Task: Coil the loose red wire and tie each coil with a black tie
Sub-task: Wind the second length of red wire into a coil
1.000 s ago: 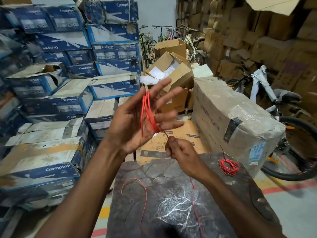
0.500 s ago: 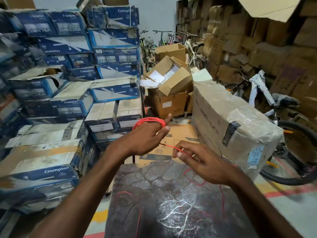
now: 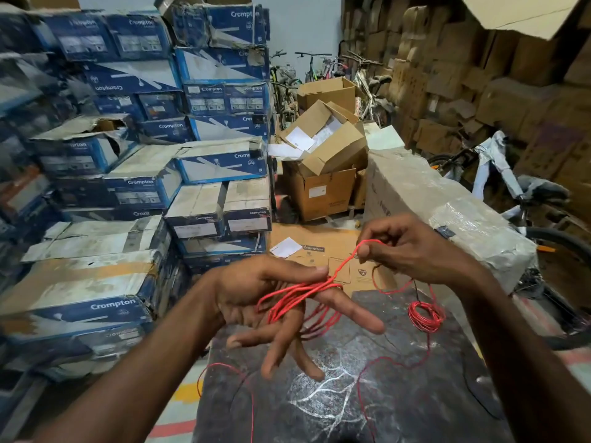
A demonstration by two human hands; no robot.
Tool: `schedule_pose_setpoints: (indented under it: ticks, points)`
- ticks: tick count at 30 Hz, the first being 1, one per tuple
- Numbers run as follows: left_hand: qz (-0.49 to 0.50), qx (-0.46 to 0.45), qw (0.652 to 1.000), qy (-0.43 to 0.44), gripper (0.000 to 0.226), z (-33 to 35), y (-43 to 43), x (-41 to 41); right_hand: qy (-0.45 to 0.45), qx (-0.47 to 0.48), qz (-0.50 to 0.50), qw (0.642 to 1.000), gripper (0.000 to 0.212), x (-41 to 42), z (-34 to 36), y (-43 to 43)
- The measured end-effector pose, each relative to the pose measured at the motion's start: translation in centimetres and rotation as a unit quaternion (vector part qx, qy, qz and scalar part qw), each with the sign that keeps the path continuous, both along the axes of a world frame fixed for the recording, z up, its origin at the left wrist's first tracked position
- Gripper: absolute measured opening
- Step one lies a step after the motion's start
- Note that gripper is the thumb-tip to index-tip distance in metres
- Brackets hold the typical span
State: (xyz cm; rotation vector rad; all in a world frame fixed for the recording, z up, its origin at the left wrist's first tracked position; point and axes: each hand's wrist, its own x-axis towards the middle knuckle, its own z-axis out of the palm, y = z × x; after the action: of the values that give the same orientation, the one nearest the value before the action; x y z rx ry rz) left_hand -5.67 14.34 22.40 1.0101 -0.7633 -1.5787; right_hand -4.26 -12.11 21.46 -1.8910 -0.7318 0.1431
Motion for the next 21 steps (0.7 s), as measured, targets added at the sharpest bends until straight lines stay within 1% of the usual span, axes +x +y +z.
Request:
schedule_pose_setpoints:
  ticks: [2,4,5,6,7,8,9,10,11,13,15,16,18,19,20,21]
  points:
    - [-0.024,-0.071,0.996,0.041,0.068,-0.3,-0.8,-0.3,0.025,0.007,0.02,0.999,0.025,0.6,-0.5,0.7]
    - [-0.023,-0.151,0.986,0.068,0.075,-0.2,-1.6,-0.5,0.049,0.015,0.037,0.998,0.019,1.0,-1.1,1.6]
    - [-0.017,-0.192,0.978,0.079,0.08,0.3,-2.1,-0.5,0.057,0.013,0.032,0.998,0.018,1.2,-1.7,2.1]
    - [-0.001,-0.232,0.969,0.082,0.08,0.9,-2.5,-0.5,0.07,0.008,0.028,0.997,0.016,1.3,-2.1,2.5]
    - [0.034,-0.263,0.962,0.068,0.074,1.7,-2.7,-0.4,0.077,0.005,0.032,0.996,0.017,1.3,-2.8,3.0]
    - [0.079,-0.282,0.955,0.042,0.067,2.5,-2.7,-0.1,0.083,0.006,0.044,0.996,0.016,1.1,-3.6,3.4]
    - [0.131,-0.278,0.952,0.013,0.064,3.1,-2.8,0.5,0.085,0.005,0.052,0.995,0.015,1.0,-4.3,3.9]
    - [0.18,-0.262,0.948,-0.01,0.062,3.6,-2.8,1.0,0.085,-0.009,0.054,0.995,0.021,0.6,-4.8,4.4]
    - [0.219,-0.254,0.942,-0.013,0.063,3.7,-2.9,1.5,0.075,-0.034,0.058,0.995,0.028,0.2,-5.2,4.7]
    - [0.26,-0.276,0.925,0.038,0.063,3.7,-3.2,2.0,0.02,-0.092,0.068,0.993,0.034,-0.4,-5.7,5.1]
    - [0.277,-0.298,0.911,0.075,0.062,3.8,-3.7,2.1,-0.045,-0.13,0.067,0.988,0.027,-0.6,-6.3,5.0]
    - [0.287,-0.301,0.906,0.076,0.061,3.7,-3.9,2.3,-0.052,-0.128,0.064,0.988,0.022,-0.7,-6.5,4.8]
    - [0.31,-0.306,0.898,0.065,0.06,3.7,-4.0,2.7,-0.034,-0.084,0.059,0.994,0.016,-1.0,-7.3,4.5]
    - [0.32,-0.311,0.893,0.063,0.06,3.8,-4.0,2.8,-0.002,-0.036,0.059,0.998,0.015,-1.1,-8.0,4.4]
    - [0.331,-0.316,0.887,0.062,0.06,4.0,-4.0,3.0,0.053,0.028,0.066,0.996,0.014,-1.5,-8.6,4.4]
    - [0.341,-0.319,0.882,0.058,0.06,4.1,-3.9,3.1,0.116,0.093,0.074,0.986,0.014,-1.9,-9.1,4.5]
